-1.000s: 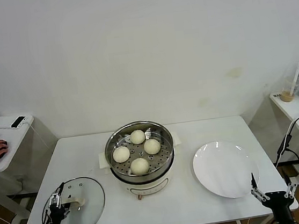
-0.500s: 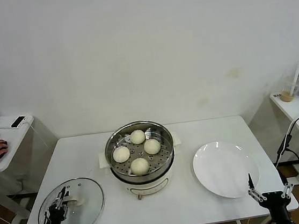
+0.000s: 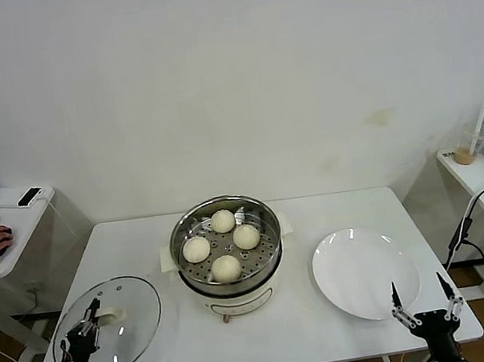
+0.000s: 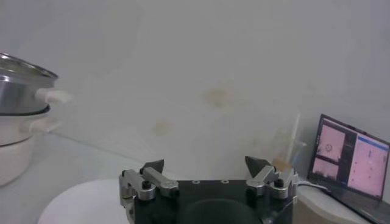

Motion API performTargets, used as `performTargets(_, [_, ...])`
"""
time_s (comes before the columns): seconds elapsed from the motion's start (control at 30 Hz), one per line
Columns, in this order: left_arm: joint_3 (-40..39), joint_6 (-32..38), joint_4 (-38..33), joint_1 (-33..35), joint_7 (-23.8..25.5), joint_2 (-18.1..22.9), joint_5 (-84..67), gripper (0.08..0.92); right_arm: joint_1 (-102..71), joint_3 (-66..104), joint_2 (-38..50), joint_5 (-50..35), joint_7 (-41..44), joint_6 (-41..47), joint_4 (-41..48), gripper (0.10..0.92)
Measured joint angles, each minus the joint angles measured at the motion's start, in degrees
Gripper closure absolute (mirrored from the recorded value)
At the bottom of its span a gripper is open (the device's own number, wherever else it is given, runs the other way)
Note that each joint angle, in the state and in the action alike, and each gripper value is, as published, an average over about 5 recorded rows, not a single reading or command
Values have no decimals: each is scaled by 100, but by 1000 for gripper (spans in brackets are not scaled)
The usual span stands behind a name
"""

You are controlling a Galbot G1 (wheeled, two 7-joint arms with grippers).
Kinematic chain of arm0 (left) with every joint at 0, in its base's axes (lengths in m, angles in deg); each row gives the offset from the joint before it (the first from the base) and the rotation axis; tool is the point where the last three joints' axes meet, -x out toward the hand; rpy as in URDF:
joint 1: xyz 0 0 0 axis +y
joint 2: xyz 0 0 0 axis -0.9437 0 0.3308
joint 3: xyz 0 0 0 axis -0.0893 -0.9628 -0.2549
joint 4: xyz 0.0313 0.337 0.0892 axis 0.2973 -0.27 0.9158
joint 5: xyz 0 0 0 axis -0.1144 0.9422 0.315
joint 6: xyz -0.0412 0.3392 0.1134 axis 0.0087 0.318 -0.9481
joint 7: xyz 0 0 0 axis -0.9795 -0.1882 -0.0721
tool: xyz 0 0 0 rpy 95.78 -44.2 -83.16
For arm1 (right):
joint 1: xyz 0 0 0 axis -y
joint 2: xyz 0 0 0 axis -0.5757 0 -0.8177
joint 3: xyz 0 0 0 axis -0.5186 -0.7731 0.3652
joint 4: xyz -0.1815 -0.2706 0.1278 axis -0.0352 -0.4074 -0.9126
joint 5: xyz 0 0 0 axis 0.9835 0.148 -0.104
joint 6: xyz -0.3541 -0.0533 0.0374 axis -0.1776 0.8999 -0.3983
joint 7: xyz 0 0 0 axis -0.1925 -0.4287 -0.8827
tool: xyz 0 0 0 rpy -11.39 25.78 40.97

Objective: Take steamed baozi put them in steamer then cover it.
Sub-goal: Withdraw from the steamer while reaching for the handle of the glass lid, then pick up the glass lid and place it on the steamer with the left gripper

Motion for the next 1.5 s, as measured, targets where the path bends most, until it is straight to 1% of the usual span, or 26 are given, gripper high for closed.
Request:
performTargets(0.27, [164,-437,-685,40,224,-105,-44,855,37,-135,80,11,2,-3,29,203])
performTargets(0.57, [295,-981,-1374,-132,691,-355,-117,855,74,-199,109,40,21,10,48,203])
performTargets(0.77, [137,-1295,-1790,-289,1021,-566,-194,855,78,-231,52,112,38,36,51,203])
performTargets(0.93, [-205,-1540,-2110,-547,1265,-621,-148,855,41,-233,1,138,58,52,58,203])
performTargets(1.13, [-838,-1847,-2314,-1031,1576,-569,-130,855,3,-176,-49,226,65,53,97,203])
performTargets(1.3, [-1493,-2092,-2348,-1506,1855,-425,-6,855,32,-199,-94,324,69,80,127,203])
performTargets(1.5, [-2200,-2299,-2222,-2050,2138,-139,368,855,66,-281,-93,388,91,117,206,203])
